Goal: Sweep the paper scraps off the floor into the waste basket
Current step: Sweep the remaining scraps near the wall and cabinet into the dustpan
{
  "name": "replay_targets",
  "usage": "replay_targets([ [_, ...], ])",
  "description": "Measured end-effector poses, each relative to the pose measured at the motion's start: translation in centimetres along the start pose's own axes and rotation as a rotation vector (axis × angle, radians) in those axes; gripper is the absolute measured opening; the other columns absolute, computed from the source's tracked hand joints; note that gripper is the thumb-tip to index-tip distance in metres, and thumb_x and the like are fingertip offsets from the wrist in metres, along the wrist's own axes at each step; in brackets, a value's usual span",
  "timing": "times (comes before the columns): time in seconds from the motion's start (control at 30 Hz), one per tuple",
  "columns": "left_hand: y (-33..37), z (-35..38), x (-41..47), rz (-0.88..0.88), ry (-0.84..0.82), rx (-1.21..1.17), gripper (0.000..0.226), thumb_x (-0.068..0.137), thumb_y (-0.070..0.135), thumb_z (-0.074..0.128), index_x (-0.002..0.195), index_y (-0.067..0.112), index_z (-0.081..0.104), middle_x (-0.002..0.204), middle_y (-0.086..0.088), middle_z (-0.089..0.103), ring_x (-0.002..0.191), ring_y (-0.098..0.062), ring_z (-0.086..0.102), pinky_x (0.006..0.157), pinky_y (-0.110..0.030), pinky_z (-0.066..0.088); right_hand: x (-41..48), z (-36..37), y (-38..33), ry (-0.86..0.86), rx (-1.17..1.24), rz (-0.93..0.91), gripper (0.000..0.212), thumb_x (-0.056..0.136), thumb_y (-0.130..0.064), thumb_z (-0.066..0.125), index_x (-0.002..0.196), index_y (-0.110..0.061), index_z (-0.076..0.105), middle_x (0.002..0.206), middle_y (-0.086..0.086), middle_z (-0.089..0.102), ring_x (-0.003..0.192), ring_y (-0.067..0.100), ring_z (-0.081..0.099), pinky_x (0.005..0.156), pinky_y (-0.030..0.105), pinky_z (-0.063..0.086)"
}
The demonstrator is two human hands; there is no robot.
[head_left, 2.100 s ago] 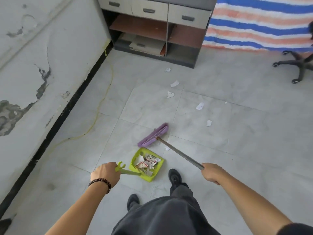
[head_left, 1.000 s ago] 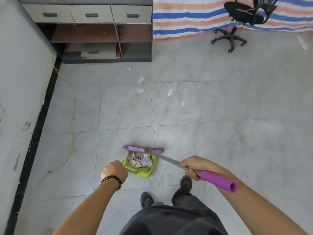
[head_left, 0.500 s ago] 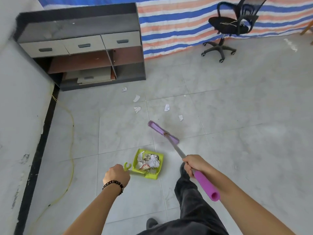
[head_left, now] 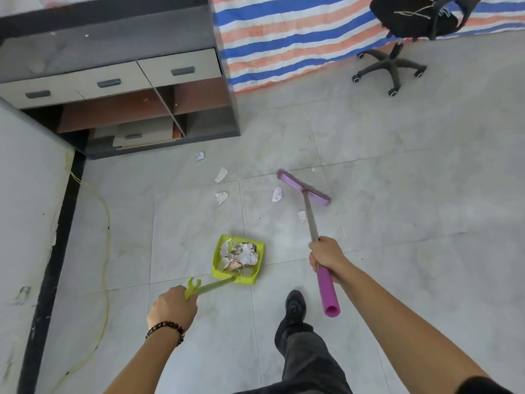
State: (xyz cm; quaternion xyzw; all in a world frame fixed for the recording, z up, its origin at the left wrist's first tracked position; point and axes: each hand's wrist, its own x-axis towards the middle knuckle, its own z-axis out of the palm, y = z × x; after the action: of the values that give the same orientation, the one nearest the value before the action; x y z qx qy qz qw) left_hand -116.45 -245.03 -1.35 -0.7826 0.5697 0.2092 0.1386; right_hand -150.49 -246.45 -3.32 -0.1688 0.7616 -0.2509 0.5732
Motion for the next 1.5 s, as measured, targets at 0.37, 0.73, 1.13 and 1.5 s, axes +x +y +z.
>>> replay_targets([
  [0.37, 7.8, -0.2, 7.4, 0.012, 0.039, 0.142, 0.047, 0.095, 0.057, 0.037, 0.069, 0.021, 0.052, 0.062, 0.004, 0.059, 0.059, -0.019, 0.056, 0.049, -0.024, 0.040, 18.9, -1.6, -5.8, 0.039, -0.432, -0.031, 0.040, 0.092, -0.016, 0.034, 0.130, -0.012, 0.045, 0.086, 0.017, 0.065, 0.051, 0.025, 0.060, 0.045, 0.025, 0.045],
  [0.73, 10.1, -1.5, 9.6, 0.090, 0.043, 0.332, 0.036, 0.096, 0.052, 0.040, 0.080, 0.024, 0.058, 0.065, 0.003, 0.057, 0.059, -0.021, 0.055, 0.049, -0.023, 0.039, 6.0, -3.2, 9.3, -0.150, -0.752, 0.108, 0.065, 0.103, -0.025, 0.034, 0.156, -0.032, -0.002, 0.072, 0.002, 0.060, 0.054, 0.013, 0.059, 0.054, 0.028, 0.060],
  [1.13, 6.8, -6.0, 13.2, 0.283, -0.023, 0.437, 0.029, 0.095, 0.044, 0.044, 0.079, 0.026, 0.059, 0.068, 0.007, 0.061, 0.060, -0.012, 0.059, 0.051, -0.022, 0.043, 2.6, -2.5, 1.5, 0.027, -0.344, 0.033, 0.035, 0.099, -0.022, 0.036, 0.132, -0.027, 0.048, 0.086, 0.009, 0.061, 0.058, 0.022, 0.057, 0.042, 0.024, 0.048],
  [1.5, 3.6, -5.1, 15.8, 0.271, -0.020, 0.399, 0.019, 0.092, 0.033, 0.048, 0.078, 0.026, 0.058, 0.069, 0.006, 0.057, 0.062, -0.016, 0.057, 0.050, -0.021, 0.037, 3.7, 9.7, 0.3, -0.074, -0.394, 0.267, 0.058, 0.080, 0.001, 0.043, 0.136, -0.013, 0.035, 0.105, 0.020, 0.061, 0.069, 0.028, 0.061, 0.049, 0.031, 0.050],
])
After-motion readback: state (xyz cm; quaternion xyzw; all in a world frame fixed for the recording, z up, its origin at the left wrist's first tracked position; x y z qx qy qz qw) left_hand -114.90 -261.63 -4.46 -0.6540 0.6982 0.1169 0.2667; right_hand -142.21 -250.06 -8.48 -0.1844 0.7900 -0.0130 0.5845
